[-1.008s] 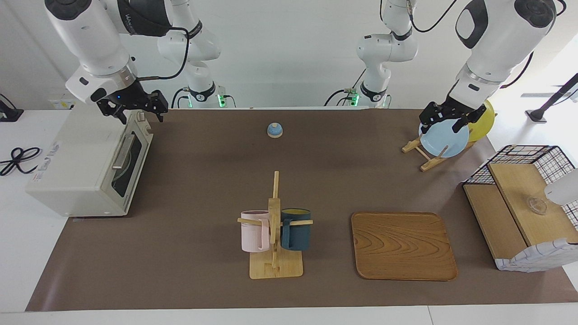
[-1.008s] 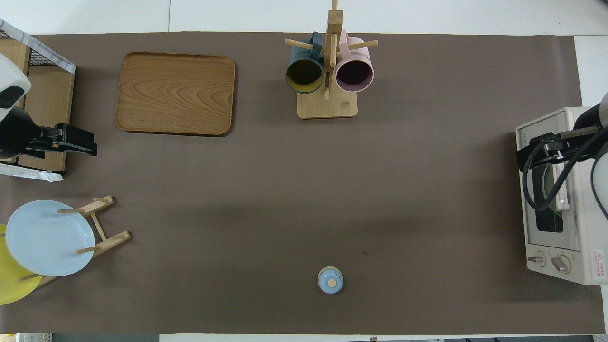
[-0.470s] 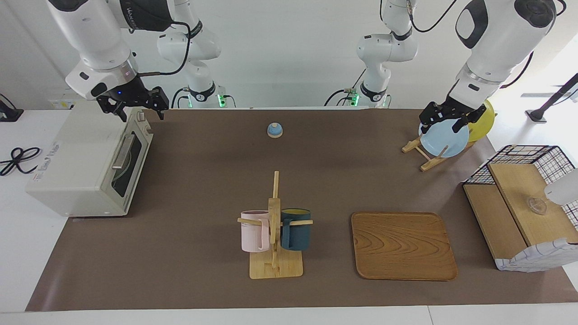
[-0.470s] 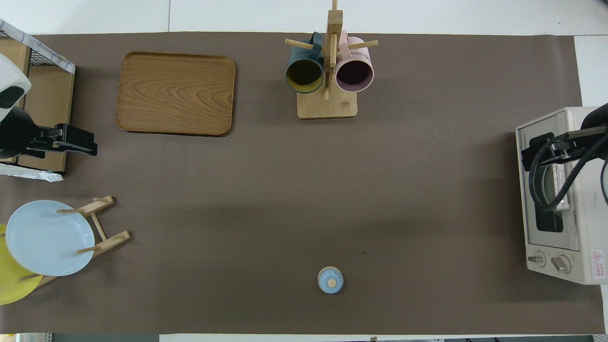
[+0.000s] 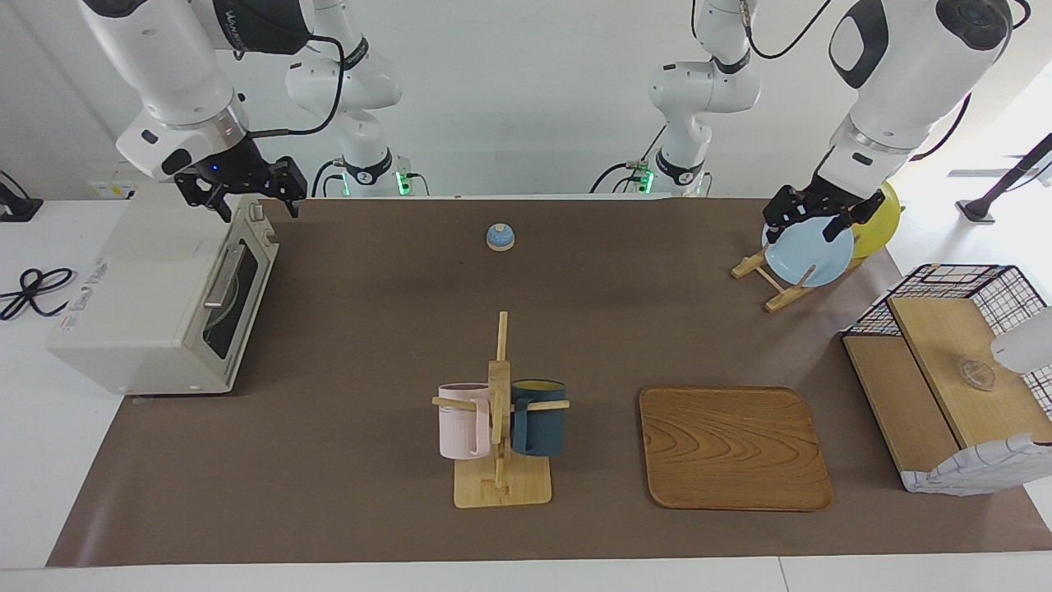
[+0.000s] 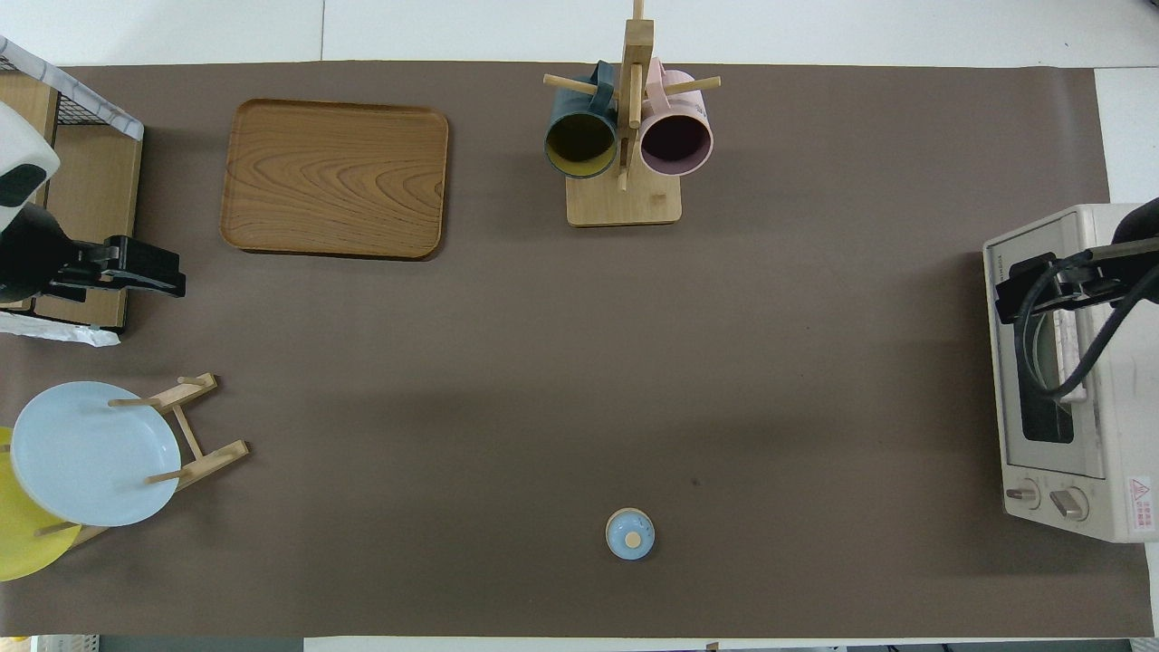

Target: Put corn in oven

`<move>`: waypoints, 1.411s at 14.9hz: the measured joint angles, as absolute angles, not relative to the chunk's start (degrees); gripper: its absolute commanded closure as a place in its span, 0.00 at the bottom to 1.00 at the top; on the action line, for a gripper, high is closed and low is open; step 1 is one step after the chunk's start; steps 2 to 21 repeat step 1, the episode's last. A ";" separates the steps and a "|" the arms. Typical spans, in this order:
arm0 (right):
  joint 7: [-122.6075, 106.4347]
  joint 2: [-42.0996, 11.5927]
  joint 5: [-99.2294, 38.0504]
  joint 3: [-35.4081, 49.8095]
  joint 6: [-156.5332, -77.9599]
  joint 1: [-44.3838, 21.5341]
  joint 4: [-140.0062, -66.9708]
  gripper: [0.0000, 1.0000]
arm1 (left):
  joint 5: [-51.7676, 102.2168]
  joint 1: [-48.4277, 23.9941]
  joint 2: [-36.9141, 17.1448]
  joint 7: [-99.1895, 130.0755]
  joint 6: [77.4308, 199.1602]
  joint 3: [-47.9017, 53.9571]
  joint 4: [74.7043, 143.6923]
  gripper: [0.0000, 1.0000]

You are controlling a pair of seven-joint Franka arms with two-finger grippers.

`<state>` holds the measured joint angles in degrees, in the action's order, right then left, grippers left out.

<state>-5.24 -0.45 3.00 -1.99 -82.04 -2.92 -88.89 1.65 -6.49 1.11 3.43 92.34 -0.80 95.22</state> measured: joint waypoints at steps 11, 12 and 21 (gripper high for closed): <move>-5.24 -0.45 2.66 -2.27 -82.04 -2.92 -88.87 0.00 | 1.65 -6.49 1.11 3.43 92.34 -0.80 95.21 0.00; -5.24 -0.45 2.66 -2.27 -82.04 -2.92 -88.87 0.00 | 1.65 -6.49 1.11 3.43 92.34 -0.80 95.21 0.00; -5.24 -0.45 2.66 -2.27 -82.04 -2.92 -88.87 0.00 | 1.65 -6.49 1.11 3.43 92.34 -0.80 95.21 0.00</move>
